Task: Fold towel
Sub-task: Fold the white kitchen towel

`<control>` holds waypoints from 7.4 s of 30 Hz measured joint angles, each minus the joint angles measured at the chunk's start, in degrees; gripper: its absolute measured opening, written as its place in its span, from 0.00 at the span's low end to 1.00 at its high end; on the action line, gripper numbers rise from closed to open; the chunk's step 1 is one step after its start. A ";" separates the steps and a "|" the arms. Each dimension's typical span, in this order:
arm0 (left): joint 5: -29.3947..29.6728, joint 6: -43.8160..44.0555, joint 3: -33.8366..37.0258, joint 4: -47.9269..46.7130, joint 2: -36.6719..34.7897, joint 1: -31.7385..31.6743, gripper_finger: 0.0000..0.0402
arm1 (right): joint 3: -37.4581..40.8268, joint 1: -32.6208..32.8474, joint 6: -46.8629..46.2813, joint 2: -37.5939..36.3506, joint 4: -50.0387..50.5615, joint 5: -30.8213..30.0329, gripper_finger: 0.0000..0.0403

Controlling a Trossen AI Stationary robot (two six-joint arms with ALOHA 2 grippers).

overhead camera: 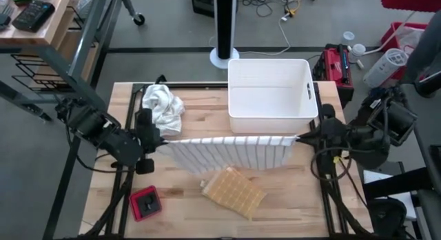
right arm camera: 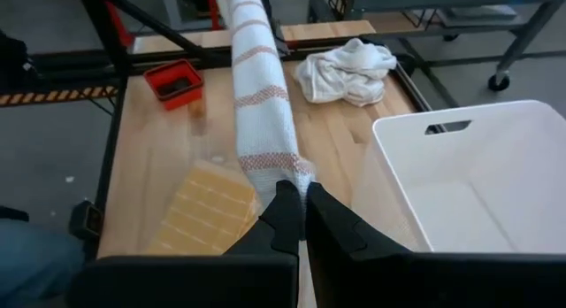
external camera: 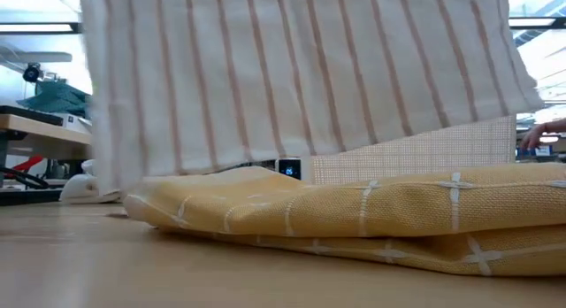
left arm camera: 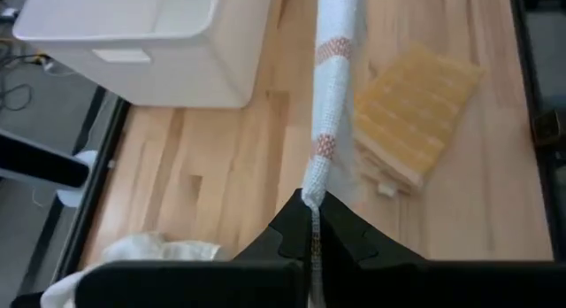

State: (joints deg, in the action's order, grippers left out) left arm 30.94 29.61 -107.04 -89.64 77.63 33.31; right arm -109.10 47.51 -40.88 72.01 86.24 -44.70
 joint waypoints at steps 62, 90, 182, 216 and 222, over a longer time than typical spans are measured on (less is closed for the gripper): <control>-7.88 22.39 46.47 42.96 0.79 10.41 0.00 | 30.47 6.87 -36.35 12.70 -5.90 17.96 0.00; -11.34 7.99 65.87 53.49 -1.80 -8.79 0.04 | 48.05 -14.88 -17.91 12.41 -19.75 24.24 0.00; -21.52 27.98 49.77 57.48 16.79 15.96 0.12 | 41.87 10.46 -42.77 19.75 -18.69 22.69 0.28; 5.78 30.98 50.12 54.01 13.20 17.39 0.51 | 46.92 9.13 -50.25 18.80 -20.76 -9.35 0.31; 8.20 29.43 50.10 54.38 13.20 17.06 0.46 | 49.92 5.08 -53.34 18.80 -21.61 -10.23 0.27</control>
State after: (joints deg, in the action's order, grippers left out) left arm 39.13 59.03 -56.95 -35.25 90.83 50.37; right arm -59.18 52.58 -94.23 90.80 64.62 -54.93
